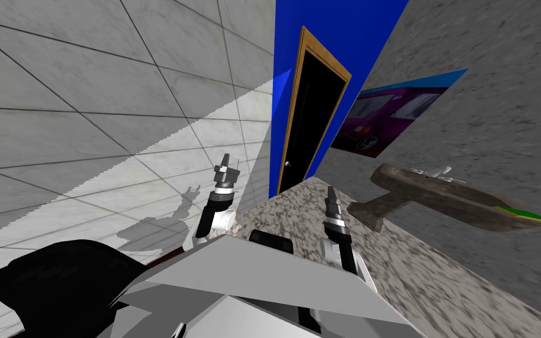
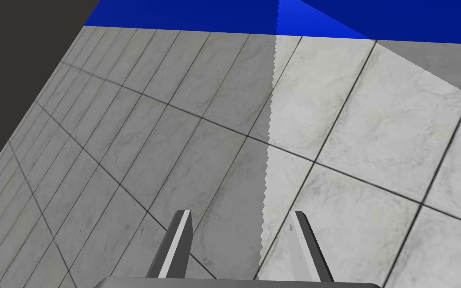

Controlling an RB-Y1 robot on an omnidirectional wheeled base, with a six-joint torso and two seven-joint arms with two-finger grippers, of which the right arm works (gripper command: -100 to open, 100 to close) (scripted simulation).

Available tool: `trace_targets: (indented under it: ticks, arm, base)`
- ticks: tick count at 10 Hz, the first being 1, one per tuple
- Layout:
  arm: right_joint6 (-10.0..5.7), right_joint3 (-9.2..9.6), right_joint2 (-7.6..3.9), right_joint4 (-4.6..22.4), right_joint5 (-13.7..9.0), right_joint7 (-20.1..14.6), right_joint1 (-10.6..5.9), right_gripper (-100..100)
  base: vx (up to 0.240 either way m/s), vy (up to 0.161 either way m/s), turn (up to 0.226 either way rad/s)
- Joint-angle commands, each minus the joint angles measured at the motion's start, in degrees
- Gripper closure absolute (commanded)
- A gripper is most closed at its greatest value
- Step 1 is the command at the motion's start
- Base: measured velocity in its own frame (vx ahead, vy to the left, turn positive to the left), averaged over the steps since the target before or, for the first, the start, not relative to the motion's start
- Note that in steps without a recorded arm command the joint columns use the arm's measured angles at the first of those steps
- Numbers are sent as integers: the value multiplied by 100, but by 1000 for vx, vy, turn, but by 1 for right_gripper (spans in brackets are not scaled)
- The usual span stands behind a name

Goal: Pull the door open

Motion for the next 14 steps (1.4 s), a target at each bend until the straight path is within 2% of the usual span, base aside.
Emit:
trace_targets:
  ticks: [1,14]
  arm:
    - [-88,-3,-34,240,35,162,-82,-100]
    - [-604,-18,-299,2137,354,1506,-834,-100]
  base:
    - [87,-50,79]
    - [87,-54,103]
